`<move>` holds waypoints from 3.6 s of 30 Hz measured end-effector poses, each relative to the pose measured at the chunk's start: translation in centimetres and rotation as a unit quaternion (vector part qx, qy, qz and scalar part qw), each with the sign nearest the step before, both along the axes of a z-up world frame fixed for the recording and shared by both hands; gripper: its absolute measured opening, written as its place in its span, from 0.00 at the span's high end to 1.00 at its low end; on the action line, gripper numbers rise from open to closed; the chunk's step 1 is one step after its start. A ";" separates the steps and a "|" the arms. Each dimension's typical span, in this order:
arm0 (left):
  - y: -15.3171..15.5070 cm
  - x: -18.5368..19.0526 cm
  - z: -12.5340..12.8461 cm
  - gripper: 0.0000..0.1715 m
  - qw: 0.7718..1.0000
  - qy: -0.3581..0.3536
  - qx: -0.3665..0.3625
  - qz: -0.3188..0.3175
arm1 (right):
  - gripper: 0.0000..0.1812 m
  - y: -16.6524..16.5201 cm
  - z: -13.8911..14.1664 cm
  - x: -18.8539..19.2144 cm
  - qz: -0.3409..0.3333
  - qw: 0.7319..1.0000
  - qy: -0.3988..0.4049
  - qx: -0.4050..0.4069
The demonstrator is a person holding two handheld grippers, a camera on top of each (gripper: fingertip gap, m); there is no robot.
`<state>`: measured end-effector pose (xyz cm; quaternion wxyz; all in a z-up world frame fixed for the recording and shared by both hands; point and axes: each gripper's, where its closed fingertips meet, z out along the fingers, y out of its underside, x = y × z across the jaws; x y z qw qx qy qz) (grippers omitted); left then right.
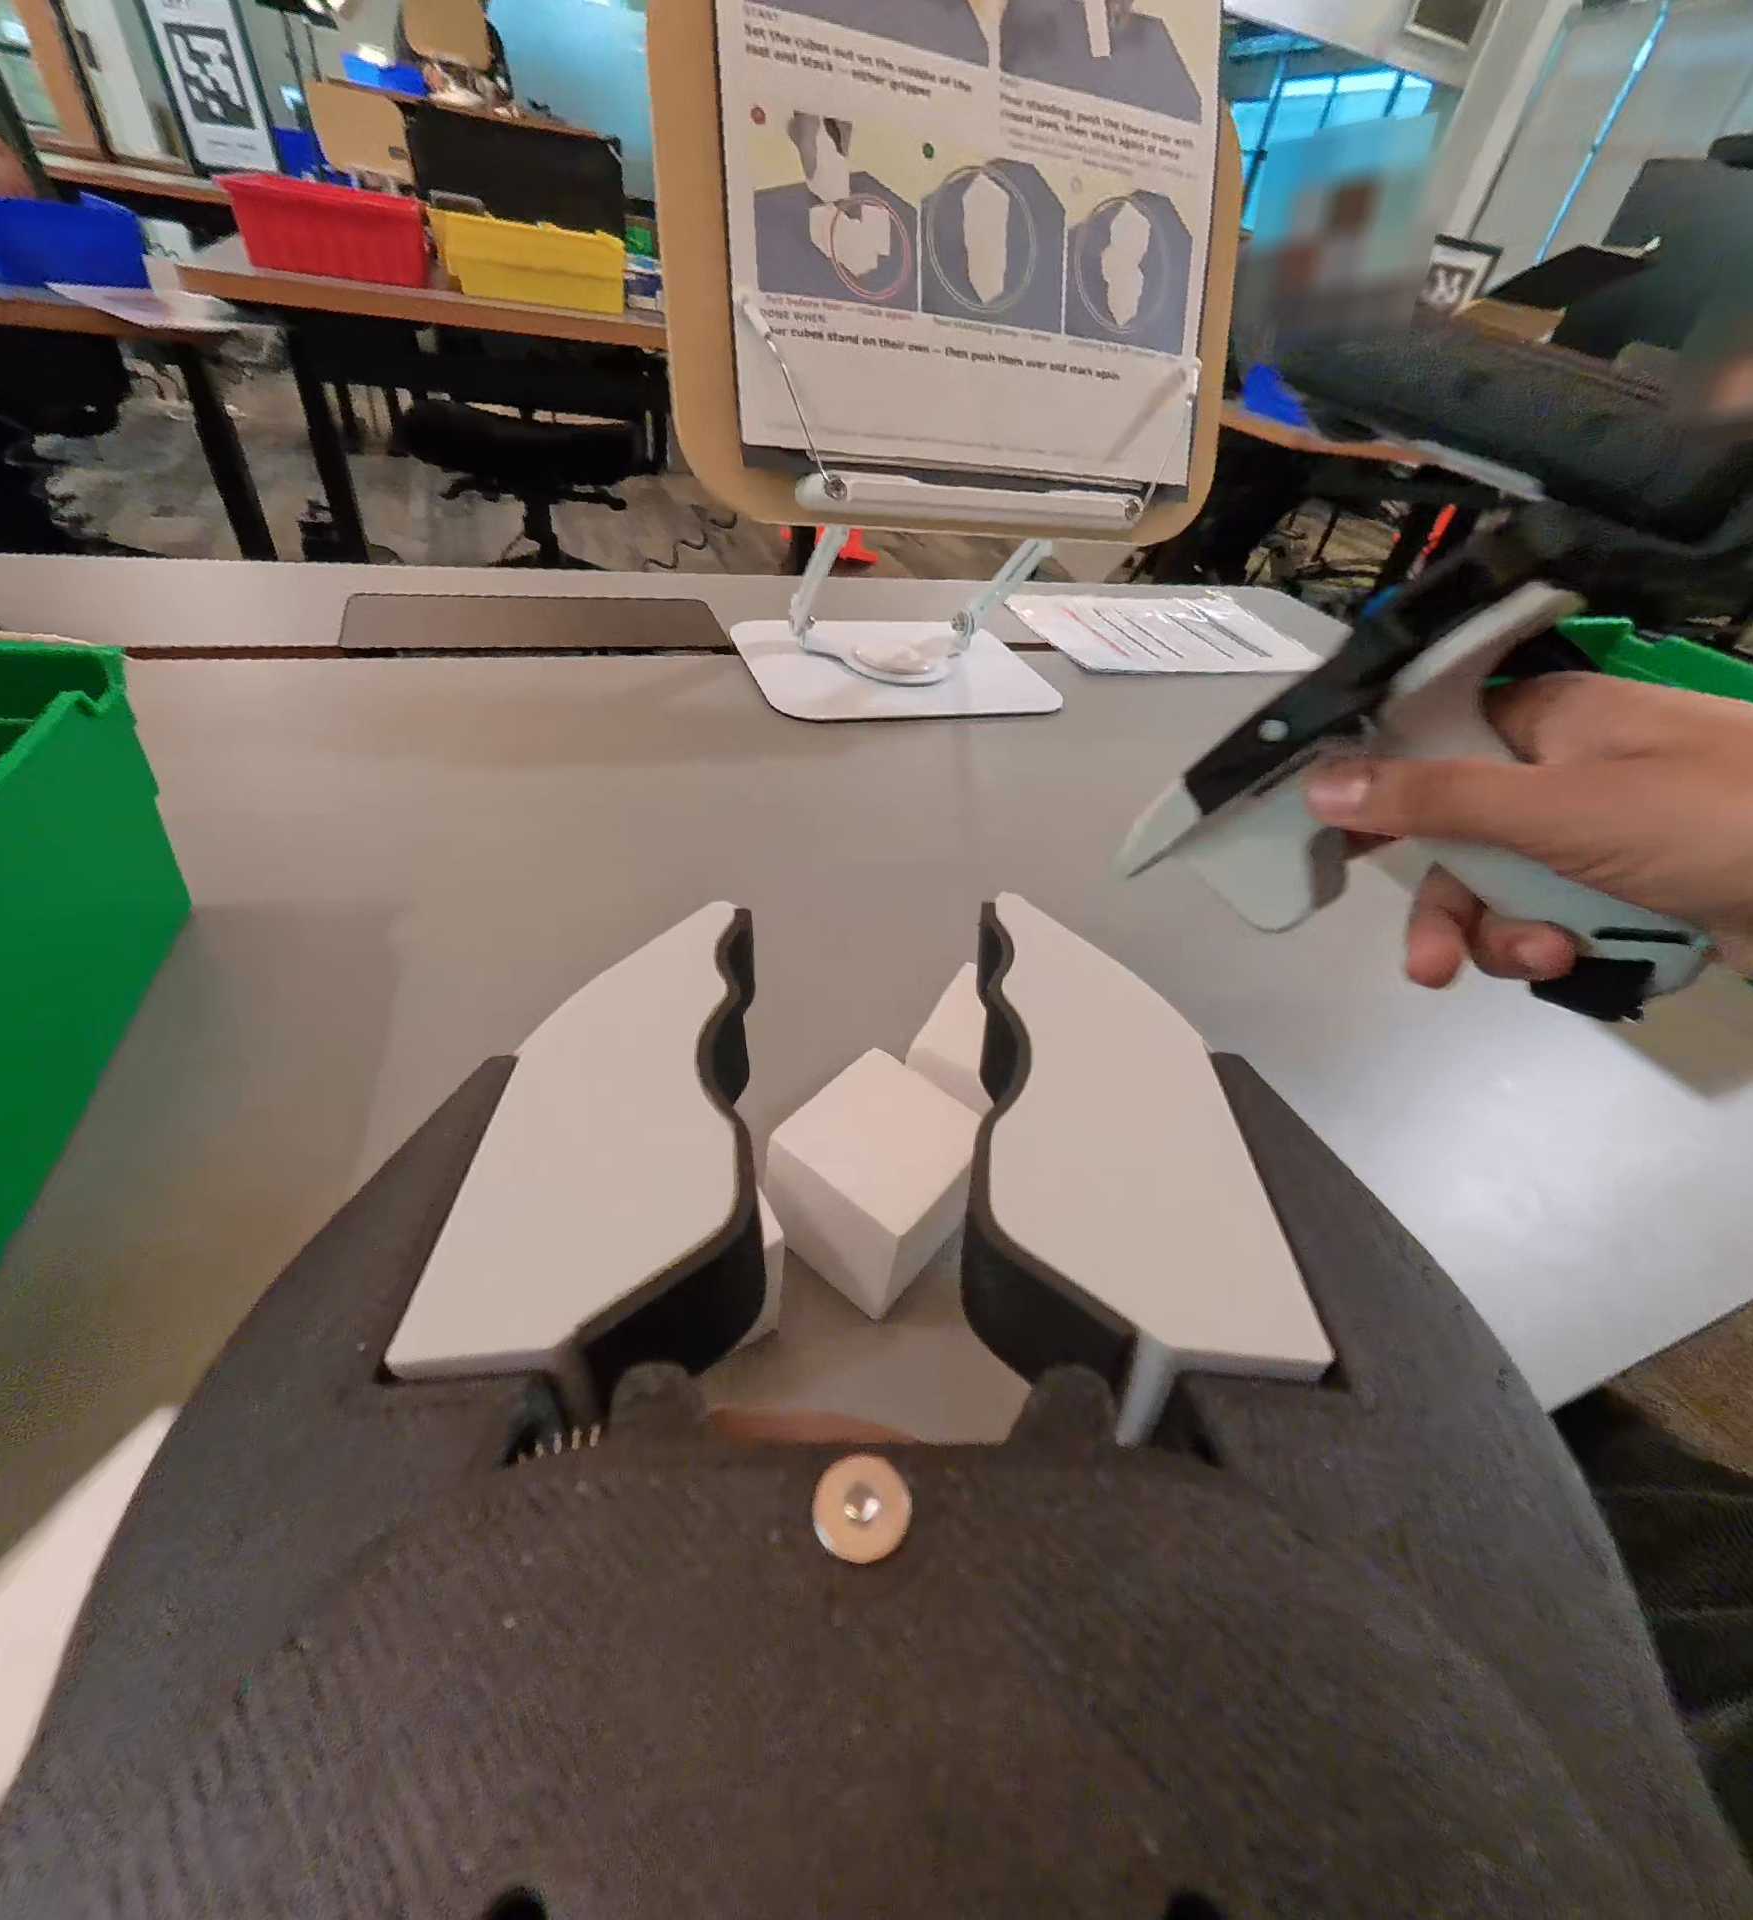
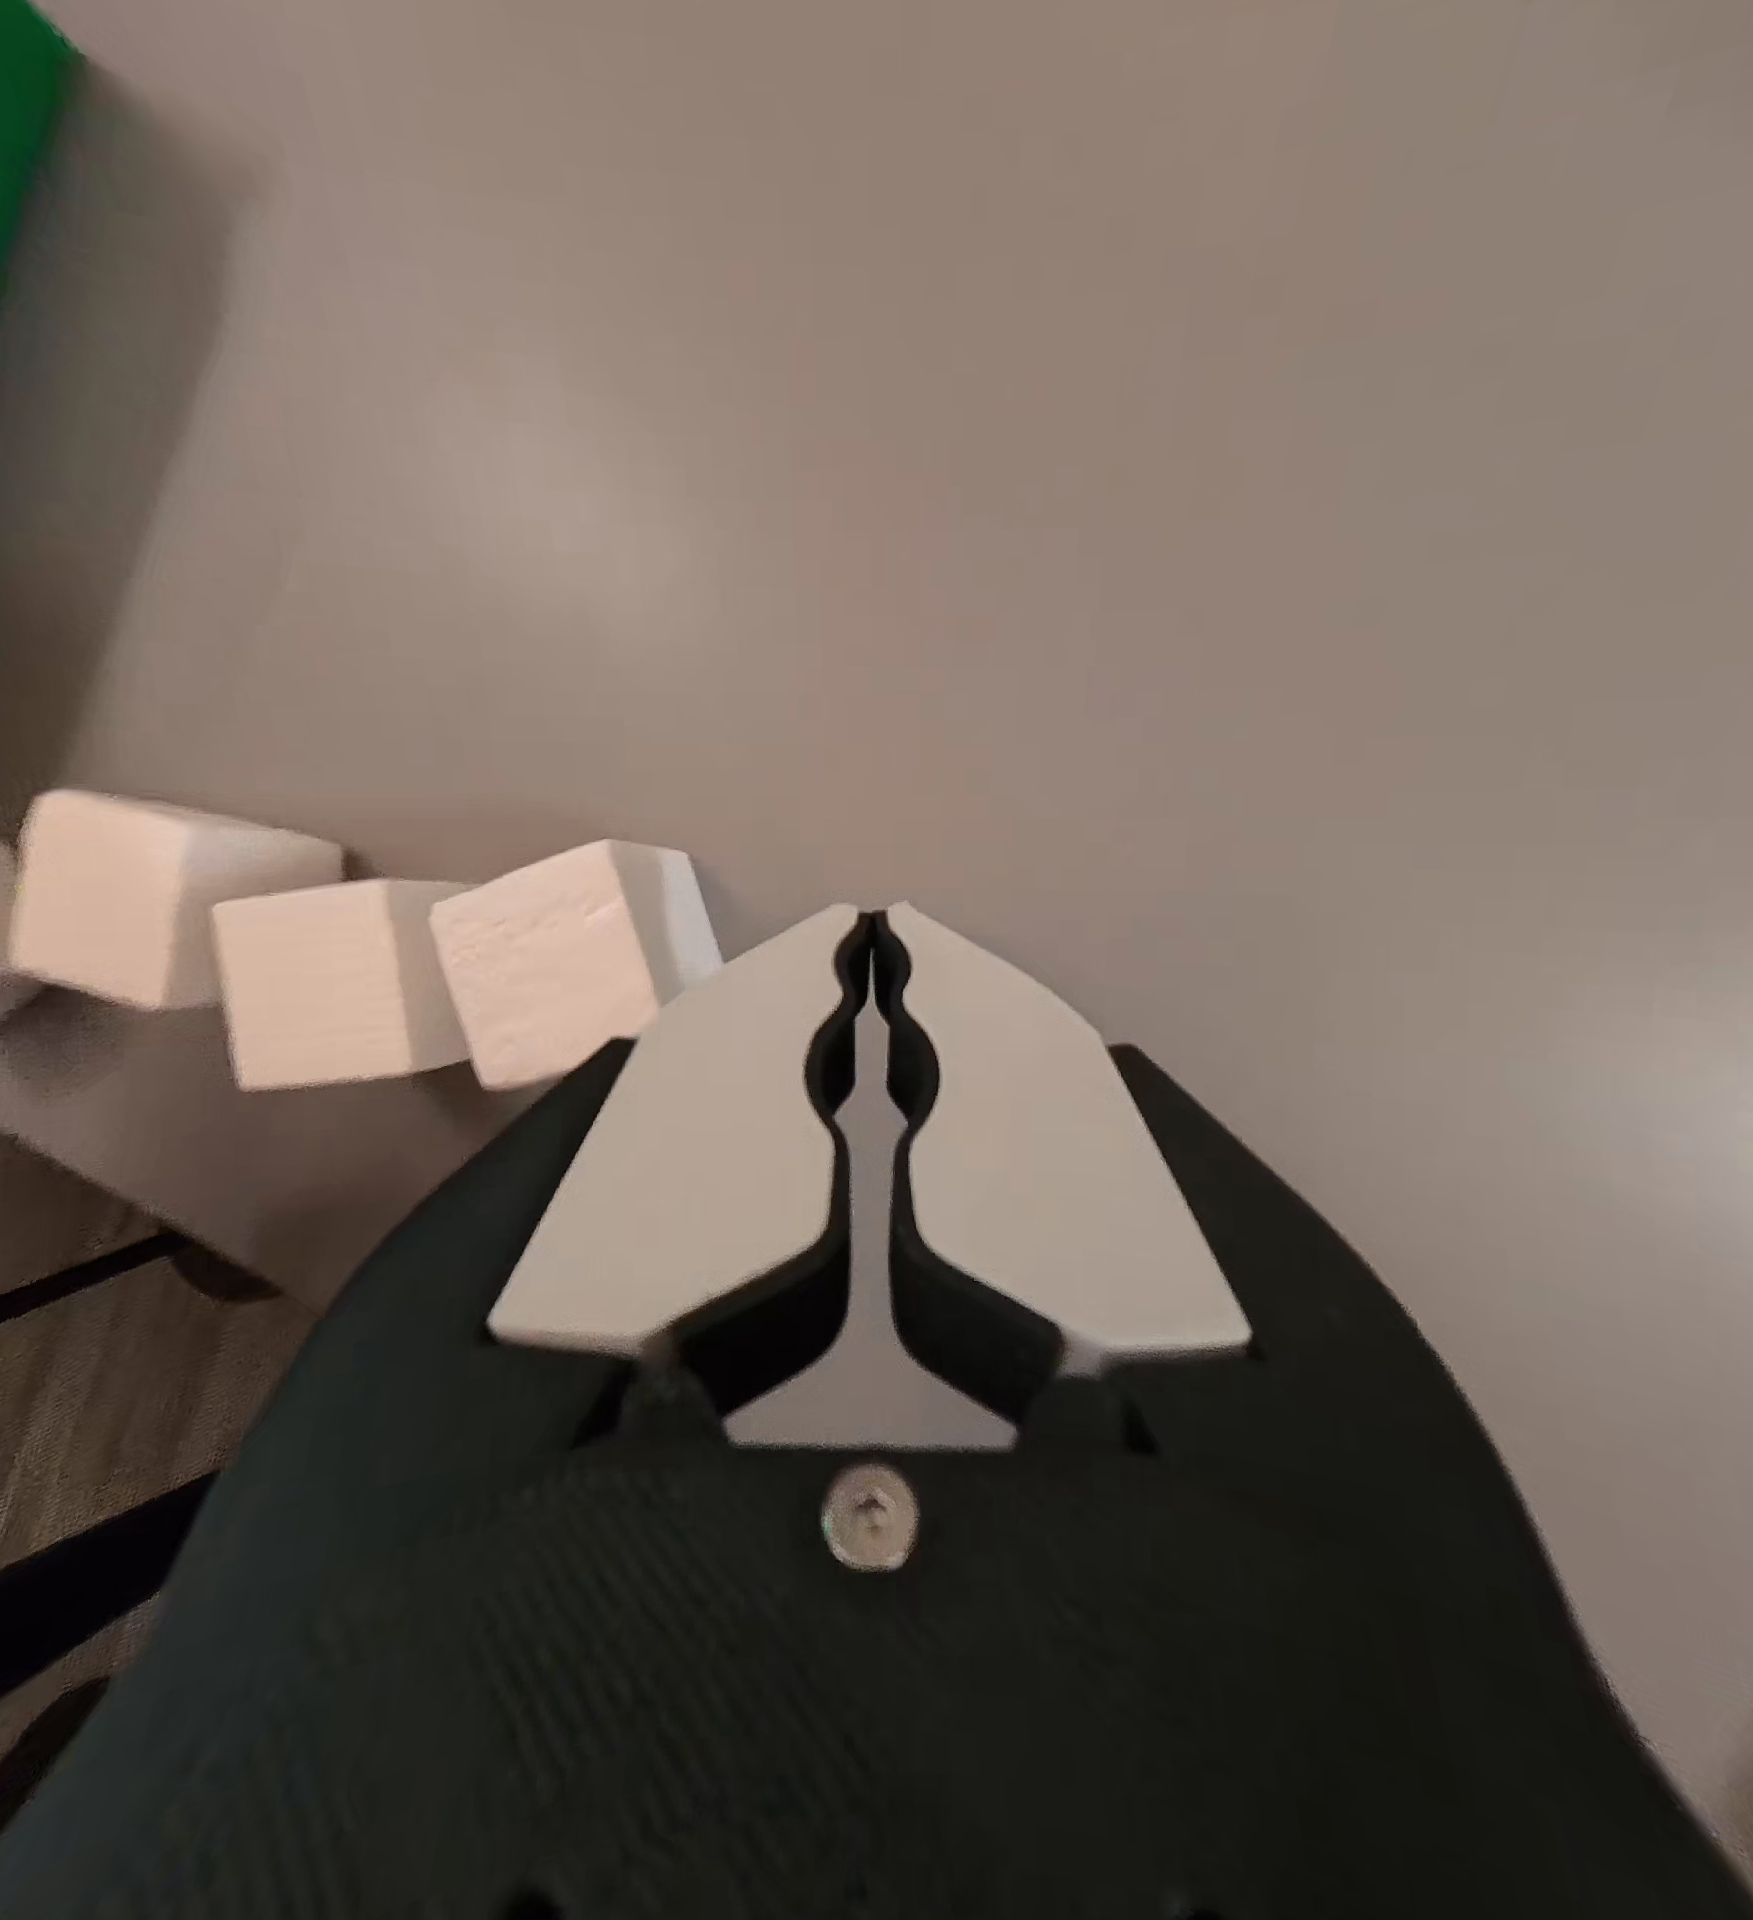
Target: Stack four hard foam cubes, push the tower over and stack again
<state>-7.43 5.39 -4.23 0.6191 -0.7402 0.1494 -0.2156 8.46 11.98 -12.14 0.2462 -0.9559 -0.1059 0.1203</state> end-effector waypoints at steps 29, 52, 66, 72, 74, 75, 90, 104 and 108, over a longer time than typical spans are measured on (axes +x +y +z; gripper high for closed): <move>-6.6 -16.1 5.4 0.77 0.920 0.101 0.189 0.327 | 0.53 -12.9 0.7 -25.2 0.508 0.809 0.038 0.294; -6.7 -9.0 -2.0 0.82 0.984 0.101 0.054 0.135 | 0.66 2.6 6.9 -3.1 0.358 0.858 -0.054 0.365; -1.4 9.2 -4.3 0.85 0.993 0.046 0.017 -0.104 | 0.66 4.2 -1.4 6.6 0.427 0.862 -0.028 0.274; -0.8 10.3 -4.7 0.83 0.988 0.028 -0.005 -0.153 | 0.66 2.8 -3.3 7.9 0.391 0.889 -0.030 0.239; -0.9 10.3 -5.1 0.83 0.986 0.026 -0.014 -0.163 | 0.66 2.4 -3.6 8.3 0.390 0.889 -0.029 0.240; -0.9 10.2 -5.4 0.82 0.985 0.031 -0.017 -0.167 | 0.66 2.5 -3.8 8.5 0.387 0.889 -0.033 0.241; -1.5 10.2 -6.7 0.80 0.979 0.063 -0.039 -0.189 | 0.66 2.5 -4.4 8.3 0.400 0.879 -0.058 0.253; -1.6 10.4 -6.6 0.80 0.980 0.062 -0.035 -0.188 | 0.61 2.6 -4.3 8.3 0.414 0.870 -0.081 0.253; -1.5 10.2 -6.3 0.81 0.981 0.059 -0.029 -0.184 | 0.56 2.0 -3.0 7.8 0.411 0.872 -0.053 0.261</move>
